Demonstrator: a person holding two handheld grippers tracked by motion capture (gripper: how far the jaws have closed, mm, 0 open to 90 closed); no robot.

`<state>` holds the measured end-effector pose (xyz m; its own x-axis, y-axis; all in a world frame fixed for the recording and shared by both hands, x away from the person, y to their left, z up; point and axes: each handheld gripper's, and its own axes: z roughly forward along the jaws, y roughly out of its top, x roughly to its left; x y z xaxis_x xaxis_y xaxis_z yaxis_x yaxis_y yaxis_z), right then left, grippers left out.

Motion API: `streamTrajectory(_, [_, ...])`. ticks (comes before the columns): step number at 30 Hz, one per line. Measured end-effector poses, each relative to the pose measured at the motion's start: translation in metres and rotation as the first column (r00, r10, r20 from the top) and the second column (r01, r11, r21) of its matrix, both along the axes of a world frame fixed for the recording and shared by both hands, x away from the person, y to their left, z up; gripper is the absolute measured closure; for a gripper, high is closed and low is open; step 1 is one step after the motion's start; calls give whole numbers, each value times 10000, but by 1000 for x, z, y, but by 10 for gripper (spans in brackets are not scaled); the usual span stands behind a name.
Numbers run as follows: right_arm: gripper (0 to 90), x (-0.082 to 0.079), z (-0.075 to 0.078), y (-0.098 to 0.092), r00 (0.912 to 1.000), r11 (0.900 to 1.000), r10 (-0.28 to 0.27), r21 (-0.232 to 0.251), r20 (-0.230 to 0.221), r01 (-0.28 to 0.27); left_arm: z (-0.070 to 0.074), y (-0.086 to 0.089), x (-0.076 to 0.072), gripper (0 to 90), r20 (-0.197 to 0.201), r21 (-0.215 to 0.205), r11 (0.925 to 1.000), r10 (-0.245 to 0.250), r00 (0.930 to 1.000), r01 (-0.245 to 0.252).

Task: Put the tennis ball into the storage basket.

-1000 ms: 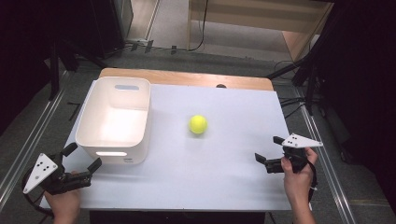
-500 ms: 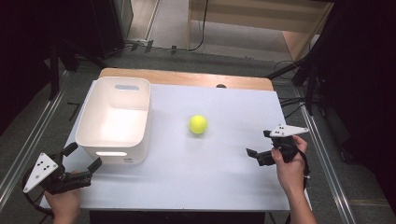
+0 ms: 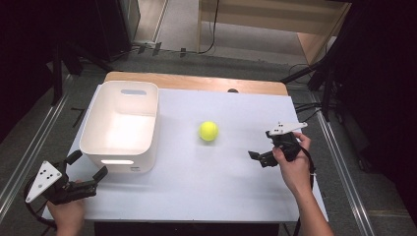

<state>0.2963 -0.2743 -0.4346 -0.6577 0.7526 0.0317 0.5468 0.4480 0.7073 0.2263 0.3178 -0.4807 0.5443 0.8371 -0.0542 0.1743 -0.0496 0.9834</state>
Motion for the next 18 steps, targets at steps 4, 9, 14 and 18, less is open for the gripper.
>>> streamTrajectory(4, [0,8,2,9,9998,9999,77,-104,-183,-79,0,0,0,0,-29,31,10000,9,10000,-9])
streamTrajectory(9, [0,17,1,18,9989,9994,239,-230,-399,-248,0,-1,1,0,-60,58,10000,-21,10000,21])
streamTrajectory(14, [0,22,0,25,9980,9994,255,-226,-571,-268,0,0,0,0,-48,60,10000,-27,10000,27])
streamTrajectory(18, [0,26,0,31,9975,9988,396,-255,-581,-411,0,0,1,0,-70,43,10000,-24,10000,24])
